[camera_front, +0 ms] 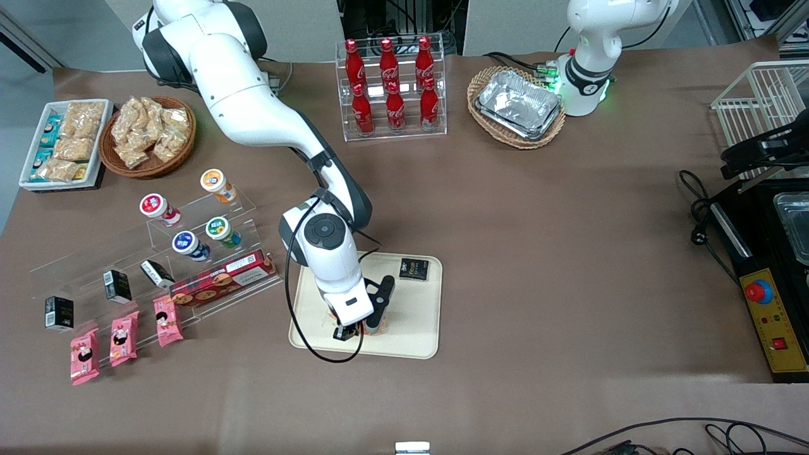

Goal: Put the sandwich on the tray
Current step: 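Lower the sandwich onto the tray and open the right gripper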

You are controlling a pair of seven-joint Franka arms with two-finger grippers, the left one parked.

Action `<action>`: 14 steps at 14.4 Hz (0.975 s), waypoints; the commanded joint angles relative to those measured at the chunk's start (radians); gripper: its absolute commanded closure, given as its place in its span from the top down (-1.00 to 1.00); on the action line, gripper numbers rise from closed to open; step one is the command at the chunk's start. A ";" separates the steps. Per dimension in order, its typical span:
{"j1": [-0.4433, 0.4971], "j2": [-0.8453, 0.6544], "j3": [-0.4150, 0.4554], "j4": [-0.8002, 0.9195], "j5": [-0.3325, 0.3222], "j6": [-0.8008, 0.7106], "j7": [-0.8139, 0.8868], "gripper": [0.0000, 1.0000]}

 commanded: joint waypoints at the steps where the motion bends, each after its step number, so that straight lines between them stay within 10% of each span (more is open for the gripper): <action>1: -0.002 0.032 -0.008 0.042 -0.026 0.011 0.108 0.99; 14: -0.018 -0.009 -0.001 0.035 0.063 -0.014 0.110 1.00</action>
